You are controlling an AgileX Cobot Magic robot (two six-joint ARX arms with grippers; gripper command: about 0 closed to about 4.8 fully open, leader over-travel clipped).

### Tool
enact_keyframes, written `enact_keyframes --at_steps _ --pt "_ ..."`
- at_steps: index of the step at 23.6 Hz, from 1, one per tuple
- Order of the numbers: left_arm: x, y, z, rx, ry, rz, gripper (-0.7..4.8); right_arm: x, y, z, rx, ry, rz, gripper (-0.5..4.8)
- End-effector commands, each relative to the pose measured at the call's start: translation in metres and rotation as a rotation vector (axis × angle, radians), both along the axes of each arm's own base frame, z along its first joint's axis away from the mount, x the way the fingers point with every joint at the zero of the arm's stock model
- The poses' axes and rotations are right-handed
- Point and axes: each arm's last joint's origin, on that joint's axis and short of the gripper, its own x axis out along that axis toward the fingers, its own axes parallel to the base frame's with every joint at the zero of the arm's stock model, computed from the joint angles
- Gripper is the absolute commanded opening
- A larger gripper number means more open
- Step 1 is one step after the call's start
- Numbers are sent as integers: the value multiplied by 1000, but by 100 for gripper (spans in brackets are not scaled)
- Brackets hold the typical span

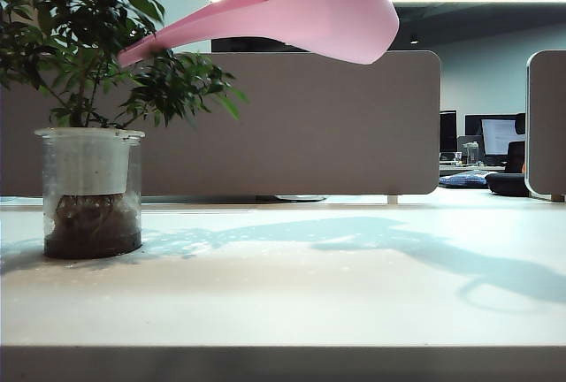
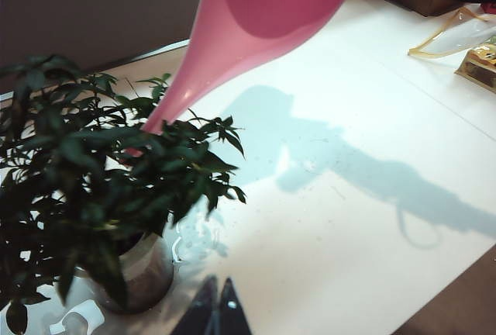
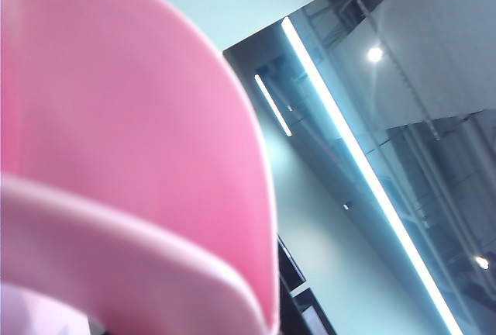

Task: Pick up the watering can from the table, water the potted plant, and put the can back.

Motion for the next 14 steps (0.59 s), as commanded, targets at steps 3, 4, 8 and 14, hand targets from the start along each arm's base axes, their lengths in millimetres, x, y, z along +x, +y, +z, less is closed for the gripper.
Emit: enact_keyframes --at_steps 3,4,8,14 --pt "-2 0 3 -6 -13 -3 -5 4 3 9 6 -73 -16 101" --pt "-1 0 3 -6 -13 -3 -5 5 3 11 9 -78 -22 95" --pt "-2 0 3 -6 -13 -3 -5 12 12 22 37 -106 -30 91" --pt "-2 1 3 -7 -16 -2 -5 19 19 19 -50 -73 -8 92"
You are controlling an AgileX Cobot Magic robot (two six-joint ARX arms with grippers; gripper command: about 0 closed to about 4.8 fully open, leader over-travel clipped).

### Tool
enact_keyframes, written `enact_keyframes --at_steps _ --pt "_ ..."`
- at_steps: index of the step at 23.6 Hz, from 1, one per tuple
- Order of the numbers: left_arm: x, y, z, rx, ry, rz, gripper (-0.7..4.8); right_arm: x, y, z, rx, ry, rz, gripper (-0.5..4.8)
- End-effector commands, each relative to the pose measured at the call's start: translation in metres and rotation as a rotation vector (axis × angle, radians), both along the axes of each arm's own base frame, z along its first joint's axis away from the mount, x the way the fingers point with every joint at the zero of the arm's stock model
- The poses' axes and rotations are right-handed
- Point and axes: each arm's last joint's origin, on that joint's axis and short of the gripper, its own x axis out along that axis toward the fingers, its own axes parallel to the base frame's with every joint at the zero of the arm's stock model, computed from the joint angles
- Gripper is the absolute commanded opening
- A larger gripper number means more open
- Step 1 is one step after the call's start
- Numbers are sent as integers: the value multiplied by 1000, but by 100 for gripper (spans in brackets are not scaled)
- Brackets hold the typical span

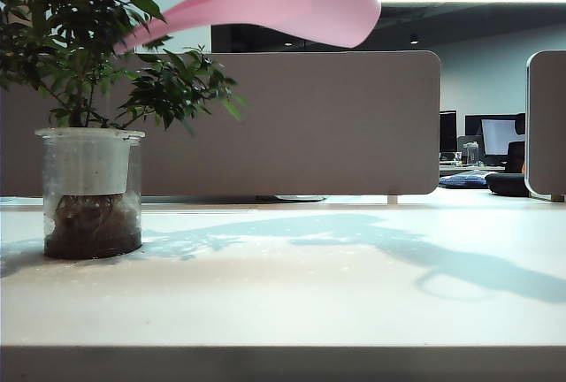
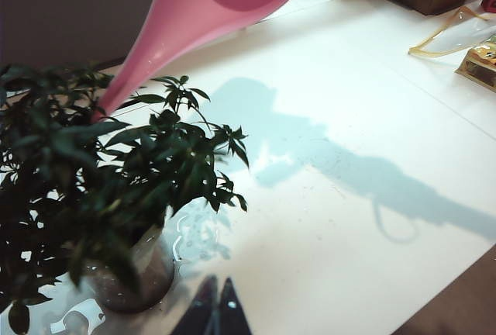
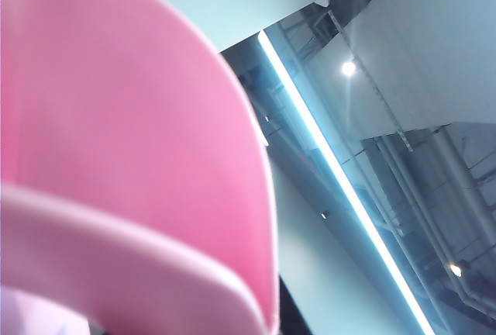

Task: Pick up the watering can from the table, water the potted plant, and put the can back.

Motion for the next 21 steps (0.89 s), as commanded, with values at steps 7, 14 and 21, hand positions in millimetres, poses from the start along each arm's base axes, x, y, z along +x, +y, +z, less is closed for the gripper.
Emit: enact_keyframes --at_steps 7,14,21 --pt "-3 1 3 -7 -17 -3 -5 -1 1 3 -49 -20 11 92" --pt "-3 1 2 -6 -12 -3 -5 -1 -2 3 8 9 -45 94" --pt "-3 1 2 -6 -12 -3 -5 -3 -49 11 322 216 -12 94"
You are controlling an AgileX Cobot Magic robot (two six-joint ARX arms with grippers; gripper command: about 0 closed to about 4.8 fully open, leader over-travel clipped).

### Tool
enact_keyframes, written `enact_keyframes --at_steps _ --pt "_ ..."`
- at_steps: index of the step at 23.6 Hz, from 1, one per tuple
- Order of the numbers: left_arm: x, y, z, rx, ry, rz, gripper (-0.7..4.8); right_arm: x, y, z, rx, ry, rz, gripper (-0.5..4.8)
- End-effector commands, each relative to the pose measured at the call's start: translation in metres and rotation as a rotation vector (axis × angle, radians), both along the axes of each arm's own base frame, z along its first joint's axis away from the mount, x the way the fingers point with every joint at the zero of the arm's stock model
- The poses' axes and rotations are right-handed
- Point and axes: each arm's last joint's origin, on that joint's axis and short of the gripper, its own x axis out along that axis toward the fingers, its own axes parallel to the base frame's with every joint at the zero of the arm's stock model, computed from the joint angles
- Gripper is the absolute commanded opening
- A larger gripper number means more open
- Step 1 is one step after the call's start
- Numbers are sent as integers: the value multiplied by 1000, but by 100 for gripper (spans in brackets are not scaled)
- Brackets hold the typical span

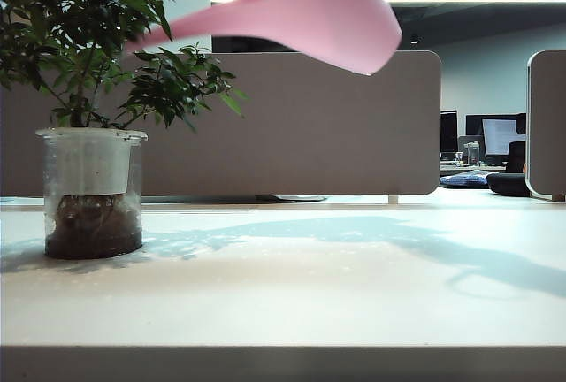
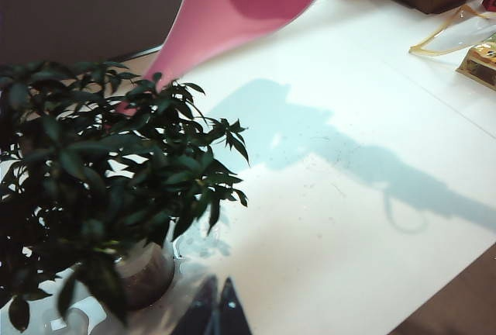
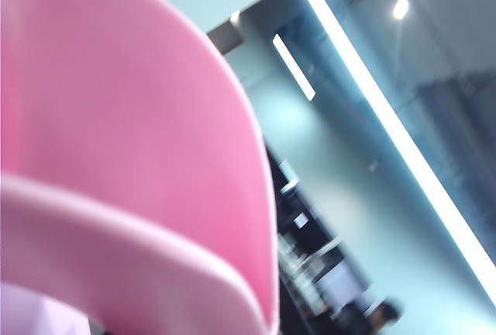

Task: Pick up the watering can from the table, water the potted plant, and put the can back.

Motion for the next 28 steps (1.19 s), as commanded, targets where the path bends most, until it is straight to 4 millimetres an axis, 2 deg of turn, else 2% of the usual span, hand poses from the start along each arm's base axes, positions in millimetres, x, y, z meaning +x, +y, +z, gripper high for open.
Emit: enact_keyframes --at_steps 1,4,7,9,11,14,19,22,28 --pt "-2 1 3 -7 -15 -3 -5 -6 -34 17 305 42 1 94" --pt "-2 1 3 -7 -14 -3 -5 -5 -73 20 616 125 33 94" --pt "-2 0 3 -7 -13 -4 -5 0 -93 8 777 248 103 94" --pt "-2 1 3 -7 -14 -3 -5 3 -94 -13 782 323 110 94" --pt "-2 1 3 -7 -14 -3 -5 4 -93 -42 787 412 109 93" --pt "-2 1 2 -7 -12 -3 -5 0 -93 -99 890 541 71 93" --pt "-3 1 0 2 15 -3 -5 -15 -95 -155 982 567 59 93" --pt "-3 1 -1 4 20 -2 -5 -23 -97 -179 1019 507 63 93" --pt "-3 1 -1 4 22 -2 -5 -13 -97 -214 1031 579 -7 94"
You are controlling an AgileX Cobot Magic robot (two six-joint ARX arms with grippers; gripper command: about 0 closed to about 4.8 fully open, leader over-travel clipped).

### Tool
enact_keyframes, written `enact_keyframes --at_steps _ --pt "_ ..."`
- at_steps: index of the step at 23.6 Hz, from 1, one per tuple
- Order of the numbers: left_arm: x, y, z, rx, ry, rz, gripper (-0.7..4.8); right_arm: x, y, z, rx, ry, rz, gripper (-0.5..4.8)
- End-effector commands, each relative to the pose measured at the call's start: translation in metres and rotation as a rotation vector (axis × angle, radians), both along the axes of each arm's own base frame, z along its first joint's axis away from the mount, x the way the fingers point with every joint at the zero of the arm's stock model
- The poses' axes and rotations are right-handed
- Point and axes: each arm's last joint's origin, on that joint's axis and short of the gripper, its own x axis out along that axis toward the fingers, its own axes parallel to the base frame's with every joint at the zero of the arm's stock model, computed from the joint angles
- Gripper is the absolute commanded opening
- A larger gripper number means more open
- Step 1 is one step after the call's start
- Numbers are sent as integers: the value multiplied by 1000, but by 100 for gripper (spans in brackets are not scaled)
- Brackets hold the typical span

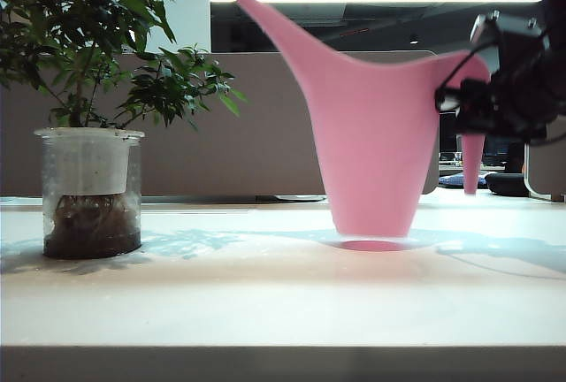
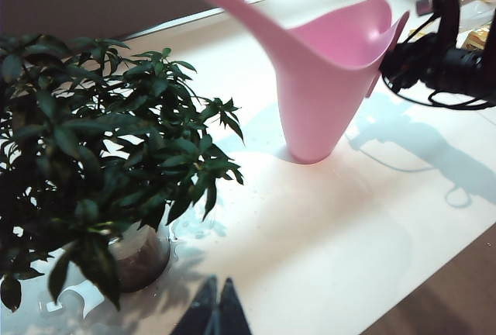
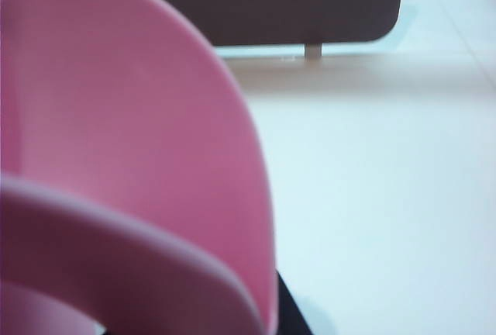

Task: Pick up the watering can from the table, water the potted plant, and put the can back.

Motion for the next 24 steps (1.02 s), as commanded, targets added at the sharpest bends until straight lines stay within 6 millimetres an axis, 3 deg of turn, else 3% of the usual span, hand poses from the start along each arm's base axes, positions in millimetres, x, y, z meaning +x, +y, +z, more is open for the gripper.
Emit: enact_keyframes --at_steps 1,3,4,10,17,21,24 --pt "-1 0 3 -9 -18 -3 -5 3 1 2 19 -32 1 95" --pt "-1 0 3 -9 -18 -3 -5 3 1 0 18 -21 2 154" --pt "-1 0 3 -8 -18 -3 -5 3 1 0 18 -18 4 223" --pt "-2 0 3 -9 -18 -3 -5 -10 -1 16 7 38 4 278" --pt "-2 0 3 -10 -18 -6 -5 -41 -2 38 24 172 82 279" --pt "-2 1 3 -8 -24 -1 -5 -80 -6 82 38 83 109 249" --pt "-5 3 6 -5 -73 47 -5 -130 -12 123 47 -72 111 234"
